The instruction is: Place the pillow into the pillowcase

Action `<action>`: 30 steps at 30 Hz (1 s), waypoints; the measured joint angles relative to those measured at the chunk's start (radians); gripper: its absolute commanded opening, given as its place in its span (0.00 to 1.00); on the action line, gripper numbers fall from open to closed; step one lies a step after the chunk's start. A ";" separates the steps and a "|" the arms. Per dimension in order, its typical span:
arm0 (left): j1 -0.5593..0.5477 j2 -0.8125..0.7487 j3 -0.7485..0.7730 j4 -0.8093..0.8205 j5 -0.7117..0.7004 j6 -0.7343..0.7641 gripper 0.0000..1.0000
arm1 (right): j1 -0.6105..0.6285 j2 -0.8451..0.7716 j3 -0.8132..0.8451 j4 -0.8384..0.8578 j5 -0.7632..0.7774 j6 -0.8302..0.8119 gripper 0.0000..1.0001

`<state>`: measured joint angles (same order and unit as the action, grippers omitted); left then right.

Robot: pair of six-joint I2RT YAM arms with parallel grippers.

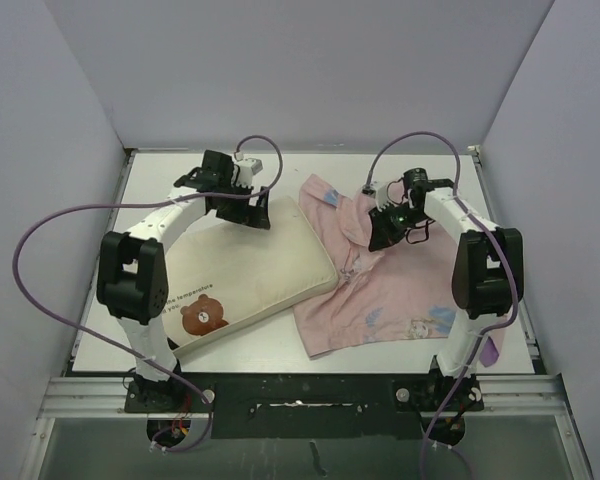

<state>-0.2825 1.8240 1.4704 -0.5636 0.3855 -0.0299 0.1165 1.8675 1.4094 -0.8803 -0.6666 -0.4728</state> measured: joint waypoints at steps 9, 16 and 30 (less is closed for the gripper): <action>-0.039 0.158 0.096 -0.084 -0.034 0.110 0.48 | -0.029 0.000 0.046 -0.043 0.039 -0.077 0.19; -0.023 0.246 0.173 -0.118 0.061 0.116 0.00 | 0.009 -0.013 0.180 -0.059 -0.041 -0.232 0.54; -0.039 0.014 -0.046 0.037 0.114 0.113 0.00 | 0.148 0.101 0.241 0.152 0.123 -0.029 0.56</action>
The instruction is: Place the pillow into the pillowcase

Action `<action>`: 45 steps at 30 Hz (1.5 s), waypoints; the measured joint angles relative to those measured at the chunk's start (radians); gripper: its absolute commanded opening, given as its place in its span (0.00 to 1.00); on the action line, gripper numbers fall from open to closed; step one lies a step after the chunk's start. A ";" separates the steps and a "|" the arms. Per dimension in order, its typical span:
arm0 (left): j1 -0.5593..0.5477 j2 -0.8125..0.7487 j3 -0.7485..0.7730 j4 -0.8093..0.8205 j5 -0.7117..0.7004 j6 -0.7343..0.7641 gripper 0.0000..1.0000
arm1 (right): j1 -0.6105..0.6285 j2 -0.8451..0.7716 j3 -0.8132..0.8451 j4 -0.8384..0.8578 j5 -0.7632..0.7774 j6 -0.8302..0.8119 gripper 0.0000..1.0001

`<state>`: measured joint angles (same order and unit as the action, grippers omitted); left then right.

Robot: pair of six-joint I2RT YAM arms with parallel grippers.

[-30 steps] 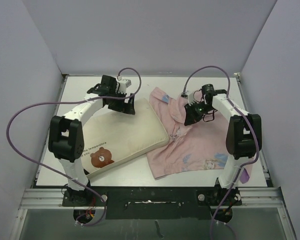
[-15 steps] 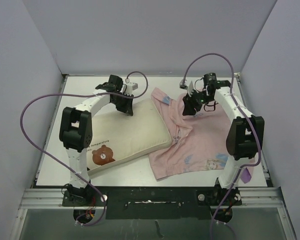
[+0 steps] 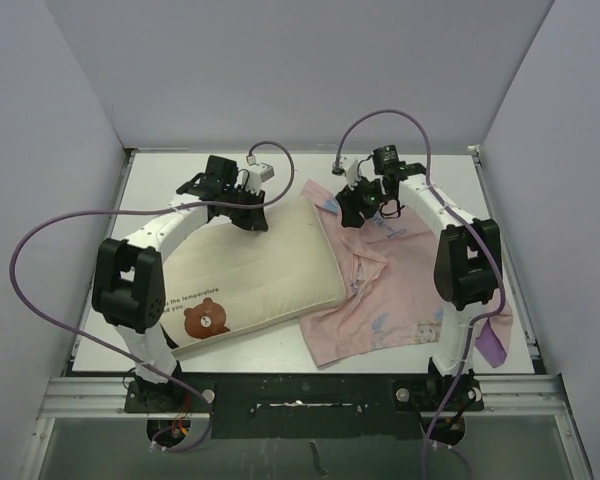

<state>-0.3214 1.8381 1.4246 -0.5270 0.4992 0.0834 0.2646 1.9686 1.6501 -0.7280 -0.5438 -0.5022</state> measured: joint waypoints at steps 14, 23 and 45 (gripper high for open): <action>-0.026 -0.106 -0.108 0.050 0.027 -0.028 0.00 | 0.084 0.056 -0.063 0.051 0.156 0.067 0.38; -0.026 -0.175 -0.152 0.057 0.030 -0.037 0.00 | 0.076 0.084 -0.063 0.047 0.208 0.055 0.38; -0.023 -0.253 -0.225 0.083 0.032 -0.045 0.00 | 0.087 -0.034 -0.025 -0.161 -0.127 -0.129 0.37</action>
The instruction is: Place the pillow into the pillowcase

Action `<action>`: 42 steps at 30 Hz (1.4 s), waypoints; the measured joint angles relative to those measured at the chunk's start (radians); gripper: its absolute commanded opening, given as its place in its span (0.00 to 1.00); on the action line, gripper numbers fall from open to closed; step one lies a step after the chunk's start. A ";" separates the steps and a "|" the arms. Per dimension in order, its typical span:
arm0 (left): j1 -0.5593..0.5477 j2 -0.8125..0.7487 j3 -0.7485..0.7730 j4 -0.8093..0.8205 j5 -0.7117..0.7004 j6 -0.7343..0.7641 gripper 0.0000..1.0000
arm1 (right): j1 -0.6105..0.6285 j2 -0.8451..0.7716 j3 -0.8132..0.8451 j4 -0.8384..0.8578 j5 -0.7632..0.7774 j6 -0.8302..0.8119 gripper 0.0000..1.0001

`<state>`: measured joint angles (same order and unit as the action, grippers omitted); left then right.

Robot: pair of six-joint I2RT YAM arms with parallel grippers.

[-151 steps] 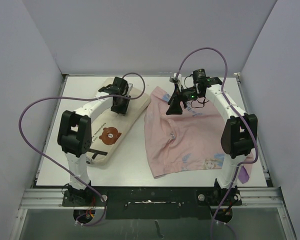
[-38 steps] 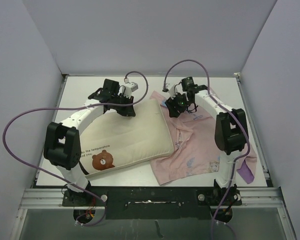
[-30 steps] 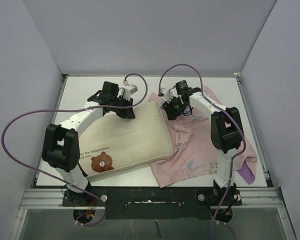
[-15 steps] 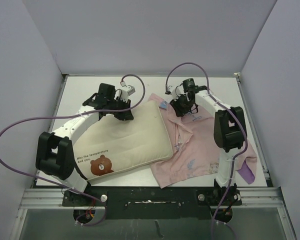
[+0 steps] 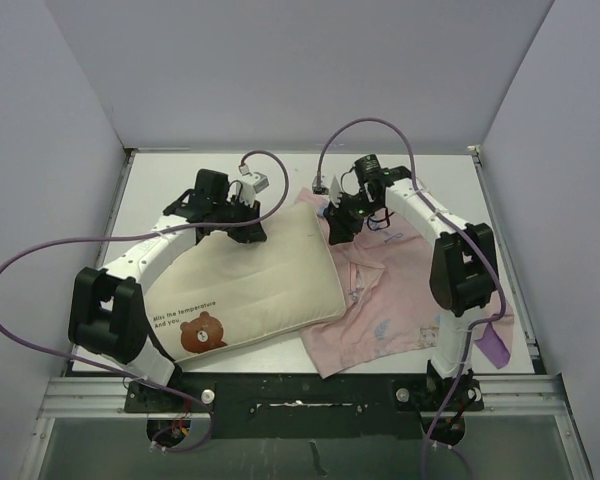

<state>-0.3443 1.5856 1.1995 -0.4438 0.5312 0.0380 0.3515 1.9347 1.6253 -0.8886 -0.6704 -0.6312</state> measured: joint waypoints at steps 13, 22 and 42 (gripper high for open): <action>0.002 -0.053 -0.039 0.023 0.006 -0.001 0.00 | -0.008 0.140 -0.003 0.032 0.140 0.066 0.36; 0.006 -0.053 -0.045 0.030 0.018 -0.005 0.00 | -0.008 0.161 -0.049 0.069 0.209 0.086 0.27; 0.005 -0.052 -0.043 0.038 0.068 -0.008 0.00 | -0.167 0.148 0.146 -0.149 -0.265 -0.010 0.01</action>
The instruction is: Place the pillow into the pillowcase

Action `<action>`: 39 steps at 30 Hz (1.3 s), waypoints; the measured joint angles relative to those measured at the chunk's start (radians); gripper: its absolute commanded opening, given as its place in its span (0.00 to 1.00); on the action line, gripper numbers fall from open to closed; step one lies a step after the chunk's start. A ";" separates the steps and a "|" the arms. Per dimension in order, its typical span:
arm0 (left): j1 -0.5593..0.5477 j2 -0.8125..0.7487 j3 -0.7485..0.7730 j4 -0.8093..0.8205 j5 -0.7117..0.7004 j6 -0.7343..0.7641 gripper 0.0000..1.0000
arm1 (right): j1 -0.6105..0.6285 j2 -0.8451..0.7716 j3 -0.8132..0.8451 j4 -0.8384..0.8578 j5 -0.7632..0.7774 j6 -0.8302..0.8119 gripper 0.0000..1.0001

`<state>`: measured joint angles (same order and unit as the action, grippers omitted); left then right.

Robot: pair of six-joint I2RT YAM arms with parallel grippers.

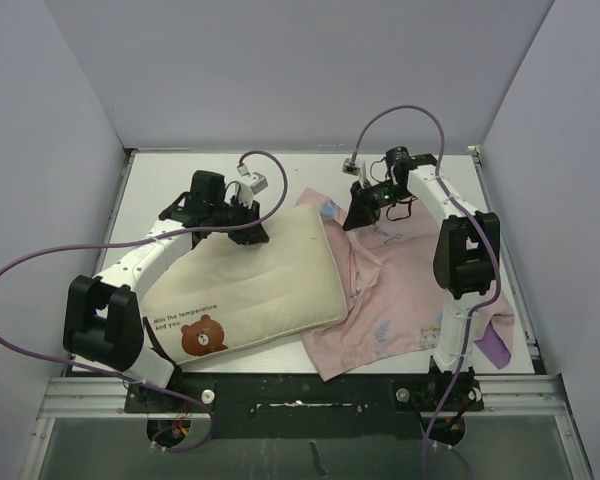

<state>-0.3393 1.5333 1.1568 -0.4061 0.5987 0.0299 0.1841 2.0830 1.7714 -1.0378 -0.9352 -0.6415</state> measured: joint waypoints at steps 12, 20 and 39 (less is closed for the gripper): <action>-0.078 0.068 0.111 0.002 0.116 0.029 0.00 | 0.019 -0.002 0.106 -0.001 -0.142 0.100 0.00; -0.080 0.141 0.163 -0.039 0.138 0.089 0.00 | 0.010 -0.025 0.147 0.077 -0.167 0.211 0.00; -0.085 0.267 0.356 -0.130 0.274 0.132 0.00 | 0.097 -0.113 0.127 0.223 -0.162 0.387 0.00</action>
<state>-0.4240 1.8008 1.5127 -0.5362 0.8722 0.1623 0.2806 1.9701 1.8988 -0.8146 -1.0969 -0.2546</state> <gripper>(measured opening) 0.008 0.040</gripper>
